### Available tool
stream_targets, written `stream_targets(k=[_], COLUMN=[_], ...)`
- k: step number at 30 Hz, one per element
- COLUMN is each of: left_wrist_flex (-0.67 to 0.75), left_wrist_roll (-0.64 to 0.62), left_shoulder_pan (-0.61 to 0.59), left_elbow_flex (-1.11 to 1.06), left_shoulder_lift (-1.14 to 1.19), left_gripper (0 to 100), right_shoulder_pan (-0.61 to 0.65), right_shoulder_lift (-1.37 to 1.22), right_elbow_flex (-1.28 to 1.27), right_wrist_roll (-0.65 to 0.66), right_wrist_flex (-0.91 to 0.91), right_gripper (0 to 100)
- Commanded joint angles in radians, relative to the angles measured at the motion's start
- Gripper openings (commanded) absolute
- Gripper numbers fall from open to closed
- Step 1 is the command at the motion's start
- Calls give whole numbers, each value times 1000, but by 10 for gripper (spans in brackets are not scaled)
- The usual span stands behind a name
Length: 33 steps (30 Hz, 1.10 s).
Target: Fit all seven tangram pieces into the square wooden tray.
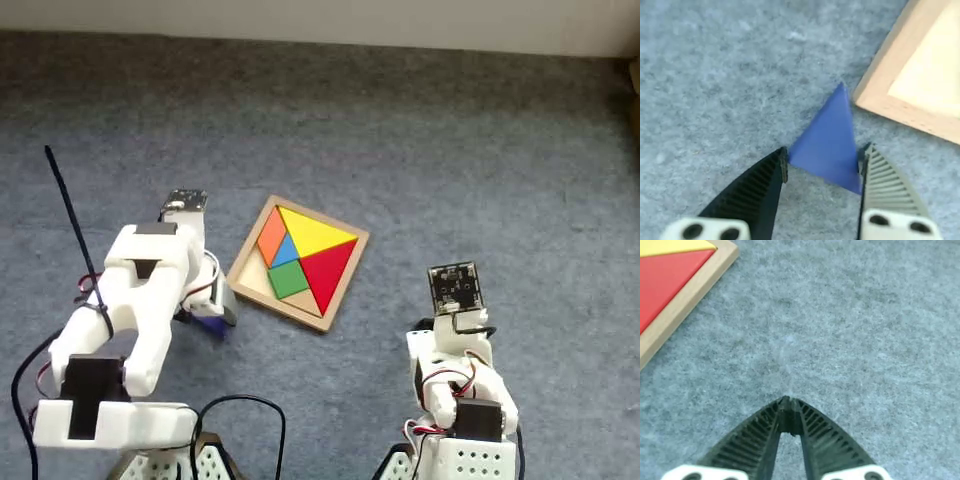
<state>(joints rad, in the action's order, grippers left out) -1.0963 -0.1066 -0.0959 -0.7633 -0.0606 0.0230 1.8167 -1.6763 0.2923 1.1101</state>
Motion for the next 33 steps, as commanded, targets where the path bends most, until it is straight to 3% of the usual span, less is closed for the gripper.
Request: stream_targets(k=[1, 13, 17, 33], left_wrist_flex=[14, 20, 20, 20], left_wrist_roll=[-6, -5, -2, -6], left_shoulder_pan=[33, 31, 30, 36], left_elbow_flex=[31, 33, 7, -91], left_shoulder_lift=[2, -12, -110, -369], left_gripper=[217, 196, 132, 130], right_shoulder_pan=[-12, -12, -12, -12], right_shoulder_lift=[15, 15, 15, 15], right_elbow_flex=[-93, -93, -93, -93], right_wrist_roll=[12, 12, 12, 12], right_wrist_flex=[4, 4, 4, 4], right_gripper=[6, 6, 6, 6])
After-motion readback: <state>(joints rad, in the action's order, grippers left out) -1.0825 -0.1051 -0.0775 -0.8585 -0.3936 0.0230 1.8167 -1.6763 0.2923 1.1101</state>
